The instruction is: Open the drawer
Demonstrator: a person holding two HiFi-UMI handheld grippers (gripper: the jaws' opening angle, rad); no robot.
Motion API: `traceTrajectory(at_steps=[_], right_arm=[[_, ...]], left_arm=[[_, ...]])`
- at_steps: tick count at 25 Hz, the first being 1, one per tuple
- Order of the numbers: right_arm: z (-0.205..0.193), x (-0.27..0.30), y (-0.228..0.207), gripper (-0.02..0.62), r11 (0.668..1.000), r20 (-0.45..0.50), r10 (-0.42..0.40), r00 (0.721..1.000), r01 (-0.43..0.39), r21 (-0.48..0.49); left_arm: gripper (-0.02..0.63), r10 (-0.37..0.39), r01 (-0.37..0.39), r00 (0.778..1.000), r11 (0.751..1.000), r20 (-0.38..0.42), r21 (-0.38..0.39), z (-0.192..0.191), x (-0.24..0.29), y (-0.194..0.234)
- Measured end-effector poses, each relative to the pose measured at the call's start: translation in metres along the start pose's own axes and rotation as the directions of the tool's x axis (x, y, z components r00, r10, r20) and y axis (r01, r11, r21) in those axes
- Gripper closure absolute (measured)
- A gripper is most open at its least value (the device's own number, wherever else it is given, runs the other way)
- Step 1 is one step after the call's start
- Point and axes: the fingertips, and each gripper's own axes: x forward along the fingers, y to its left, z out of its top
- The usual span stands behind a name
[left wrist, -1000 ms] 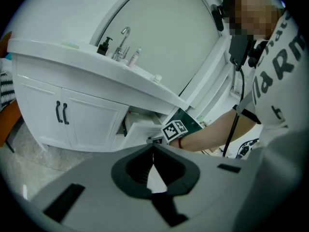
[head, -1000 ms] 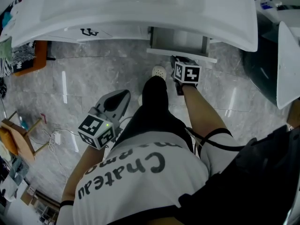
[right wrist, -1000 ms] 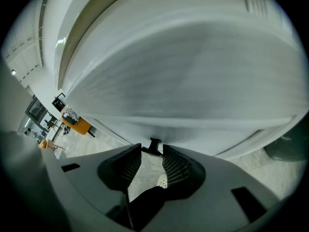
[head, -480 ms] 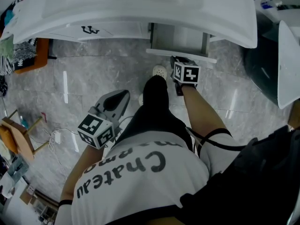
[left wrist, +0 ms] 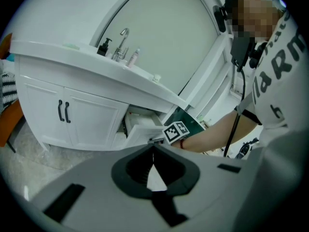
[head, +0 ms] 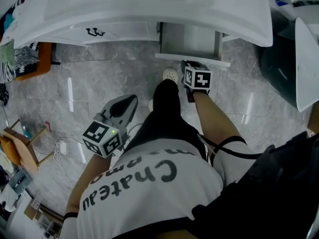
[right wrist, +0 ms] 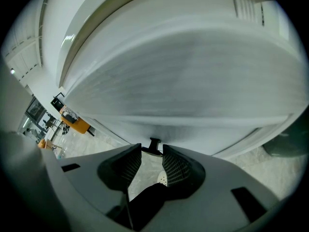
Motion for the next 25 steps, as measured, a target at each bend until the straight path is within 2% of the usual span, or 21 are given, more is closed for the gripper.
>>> traceTrajectory(at_steps=[13, 25], right_arm=[[-0.007, -0.002, 0.003, 0.451, 1.000, 0.001, -0.021, 1.000, 0.021, 0.018], [-0.007, 0.000, 0.003, 0.443, 0.999, -0.054, 0.001, 0.999, 0.001, 0.034]], left_arm=[[0.597, 0.012, -0.012, 1.000, 1.000, 0.012, -0.018, -0.015, -0.017, 0.007], [0.597, 0.019, -0.018, 1.000, 0.999, 0.019, -0.028, -0.011, -0.019, 0.007]])
